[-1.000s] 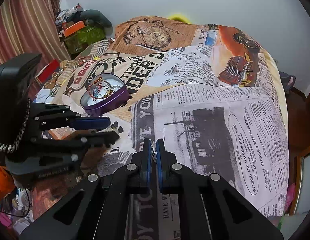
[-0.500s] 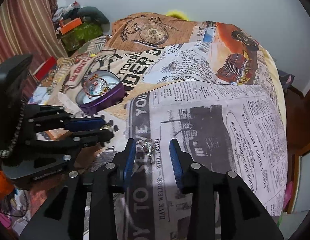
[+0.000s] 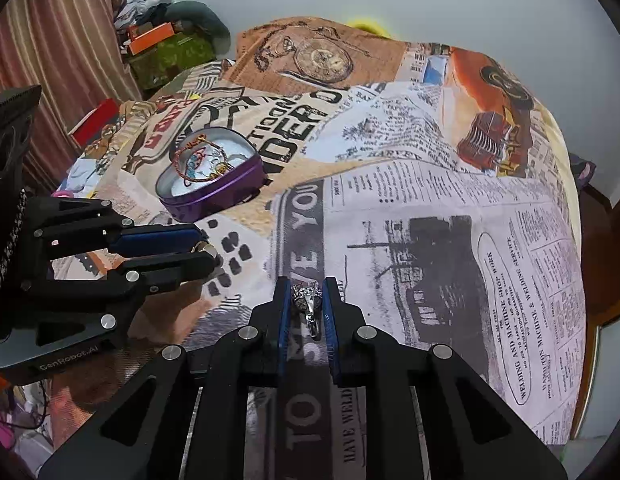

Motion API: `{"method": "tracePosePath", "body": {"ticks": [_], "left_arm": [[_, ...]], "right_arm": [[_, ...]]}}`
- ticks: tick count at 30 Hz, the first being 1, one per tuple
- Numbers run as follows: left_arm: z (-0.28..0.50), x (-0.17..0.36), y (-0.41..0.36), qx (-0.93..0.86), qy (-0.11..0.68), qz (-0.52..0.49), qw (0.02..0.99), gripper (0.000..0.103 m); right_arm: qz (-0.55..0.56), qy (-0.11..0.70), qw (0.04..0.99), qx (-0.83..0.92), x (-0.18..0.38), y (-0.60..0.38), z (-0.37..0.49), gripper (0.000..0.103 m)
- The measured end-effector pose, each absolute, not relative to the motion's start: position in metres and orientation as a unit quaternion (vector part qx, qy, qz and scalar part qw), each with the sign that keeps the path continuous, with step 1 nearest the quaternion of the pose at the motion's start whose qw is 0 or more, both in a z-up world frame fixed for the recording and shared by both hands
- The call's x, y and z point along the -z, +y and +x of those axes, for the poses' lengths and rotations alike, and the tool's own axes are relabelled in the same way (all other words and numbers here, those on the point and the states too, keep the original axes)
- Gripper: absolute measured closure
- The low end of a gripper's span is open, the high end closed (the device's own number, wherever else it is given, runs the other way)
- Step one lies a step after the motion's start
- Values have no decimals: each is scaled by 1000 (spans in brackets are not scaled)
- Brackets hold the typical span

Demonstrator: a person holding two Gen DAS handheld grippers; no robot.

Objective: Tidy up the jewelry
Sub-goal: 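Grasp a gold ring with the left gripper while the right gripper grasps a silver charm, then carry both pieces into the heart tin and open both grippers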

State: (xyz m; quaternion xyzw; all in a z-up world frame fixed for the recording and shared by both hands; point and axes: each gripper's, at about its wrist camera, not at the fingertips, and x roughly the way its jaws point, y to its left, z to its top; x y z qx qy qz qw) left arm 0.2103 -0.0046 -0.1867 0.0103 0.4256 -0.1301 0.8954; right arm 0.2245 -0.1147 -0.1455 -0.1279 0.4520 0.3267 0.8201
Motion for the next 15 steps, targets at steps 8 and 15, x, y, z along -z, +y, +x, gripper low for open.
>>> {"method": "tracePosePath", "body": {"ticks": [8, 15], "left_arm": [[198, 164, 14, 109, 401, 7, 910, 86], [190, 141, 35, 88, 374, 0, 923, 86]], "right_arm": [[-119, 424, 834, -332, 118, -107, 218, 89], [-107, 396, 845, -343, 94, -94, 215, 89]]}}
